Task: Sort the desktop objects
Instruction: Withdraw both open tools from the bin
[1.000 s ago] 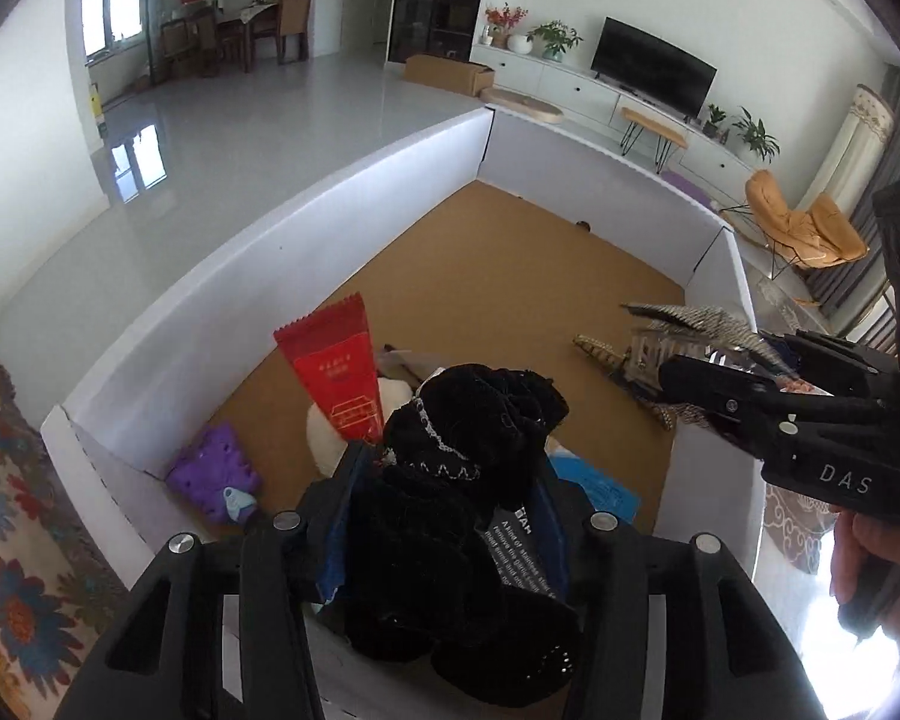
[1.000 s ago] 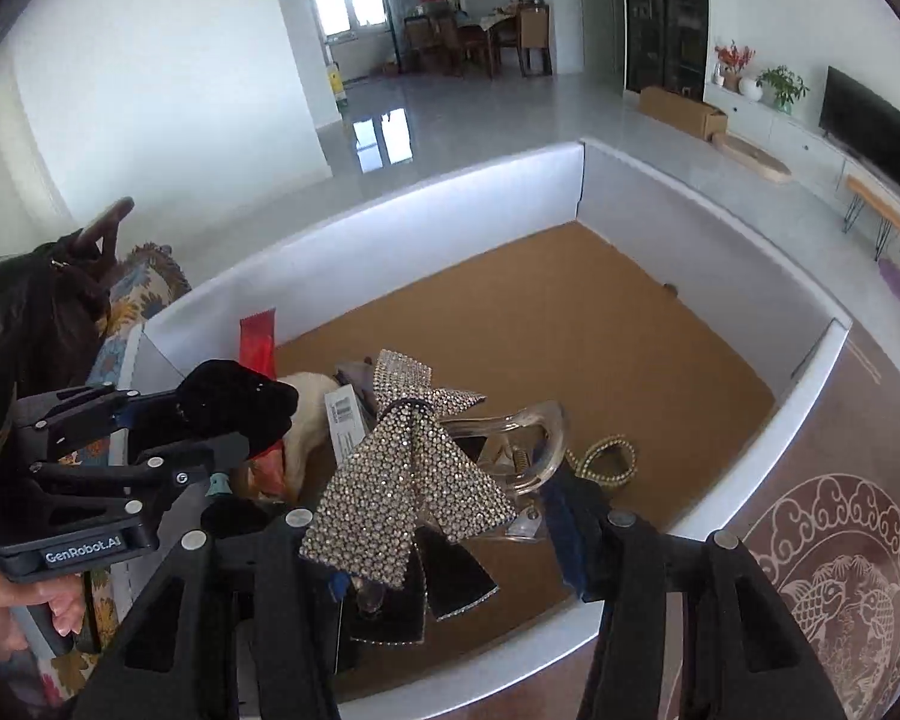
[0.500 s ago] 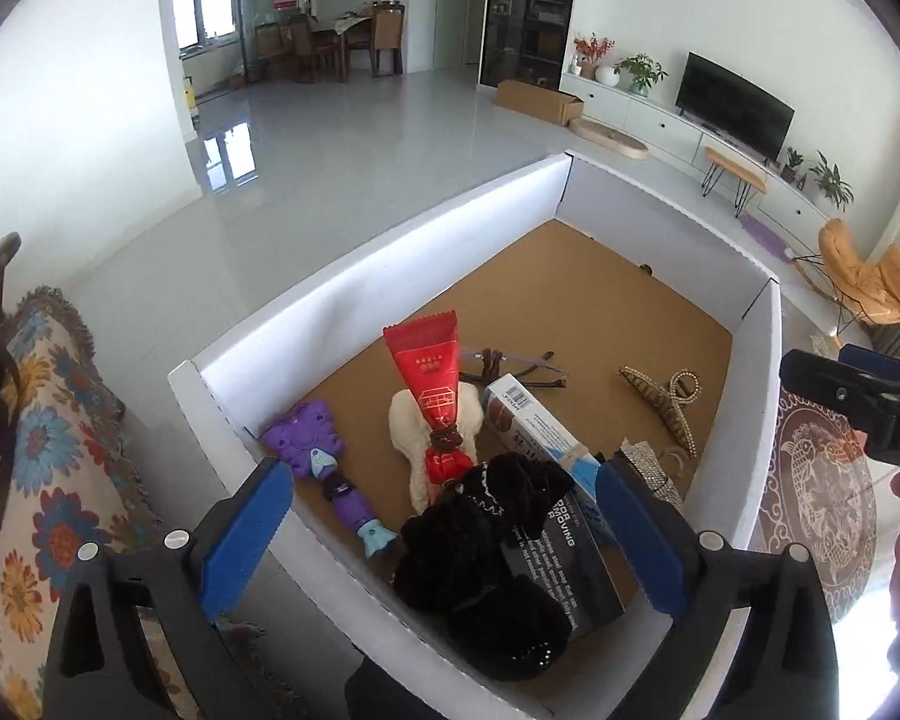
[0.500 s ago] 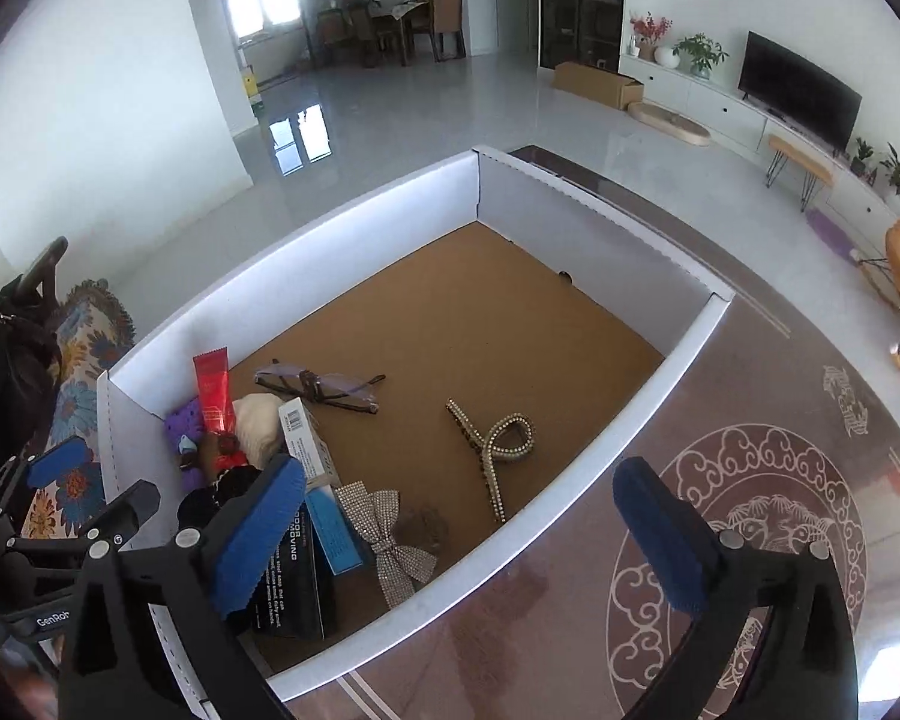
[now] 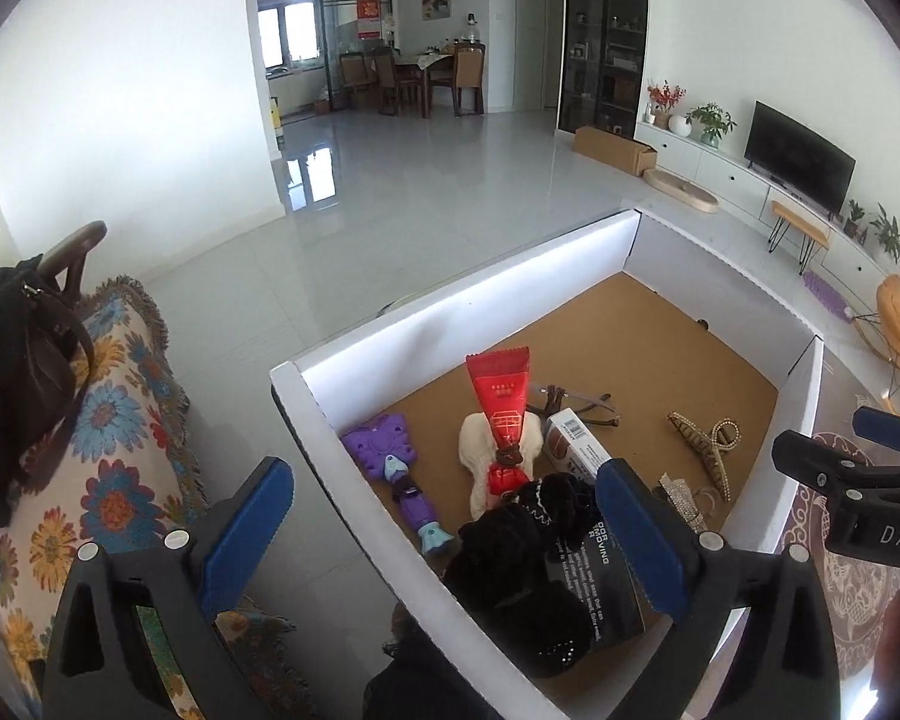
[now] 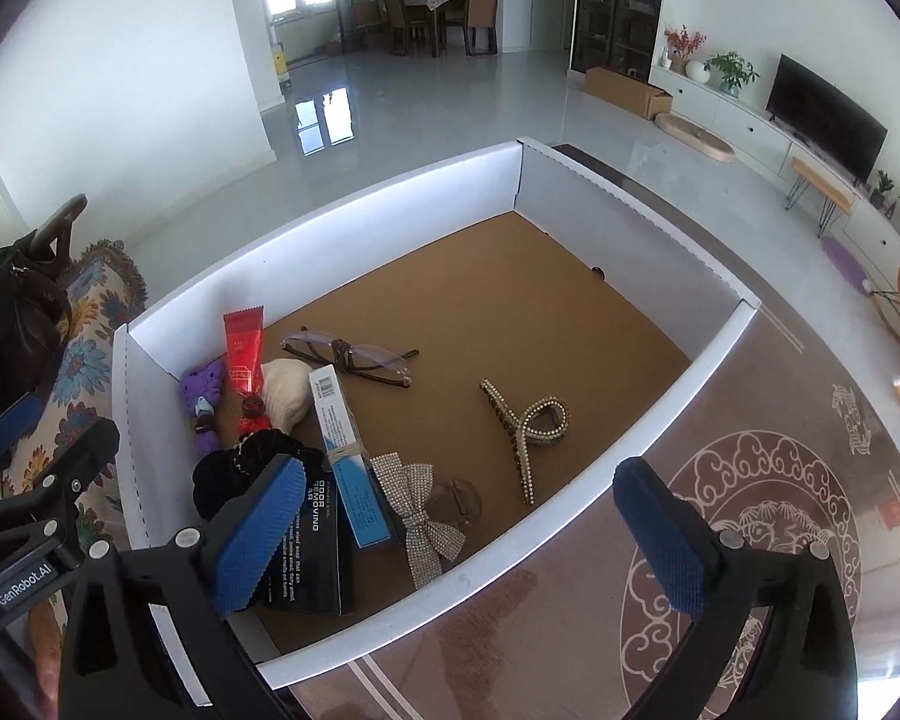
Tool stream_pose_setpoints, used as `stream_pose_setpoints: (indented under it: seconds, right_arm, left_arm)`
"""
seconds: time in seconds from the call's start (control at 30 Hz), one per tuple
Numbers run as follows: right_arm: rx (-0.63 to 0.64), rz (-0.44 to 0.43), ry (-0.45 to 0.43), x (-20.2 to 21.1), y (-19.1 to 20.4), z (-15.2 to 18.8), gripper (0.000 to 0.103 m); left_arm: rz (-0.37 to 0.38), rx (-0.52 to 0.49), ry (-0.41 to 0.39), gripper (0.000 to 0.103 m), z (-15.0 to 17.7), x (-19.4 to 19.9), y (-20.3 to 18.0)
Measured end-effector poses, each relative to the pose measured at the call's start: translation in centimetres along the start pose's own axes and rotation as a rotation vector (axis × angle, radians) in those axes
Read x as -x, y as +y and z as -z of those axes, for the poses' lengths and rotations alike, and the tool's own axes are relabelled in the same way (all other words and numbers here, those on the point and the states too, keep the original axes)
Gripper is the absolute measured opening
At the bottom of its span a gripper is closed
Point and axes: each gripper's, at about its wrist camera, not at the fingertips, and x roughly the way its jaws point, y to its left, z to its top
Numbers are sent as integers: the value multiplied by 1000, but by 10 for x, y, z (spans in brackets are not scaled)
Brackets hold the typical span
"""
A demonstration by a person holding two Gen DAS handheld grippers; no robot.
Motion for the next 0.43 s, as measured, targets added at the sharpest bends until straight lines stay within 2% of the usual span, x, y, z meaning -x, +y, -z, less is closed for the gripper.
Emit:
stream_pose_setpoints:
  seconds: [0.27,0.43]
  right_arm:
    - [31,-2,-23,2,9,1,103]
    - [15,-4,-24,-1,5,2,103]
  left_arm:
    - [56,6,-5,103,2,2,-1]
    - [43,-13,-79,103,6,13,-6]
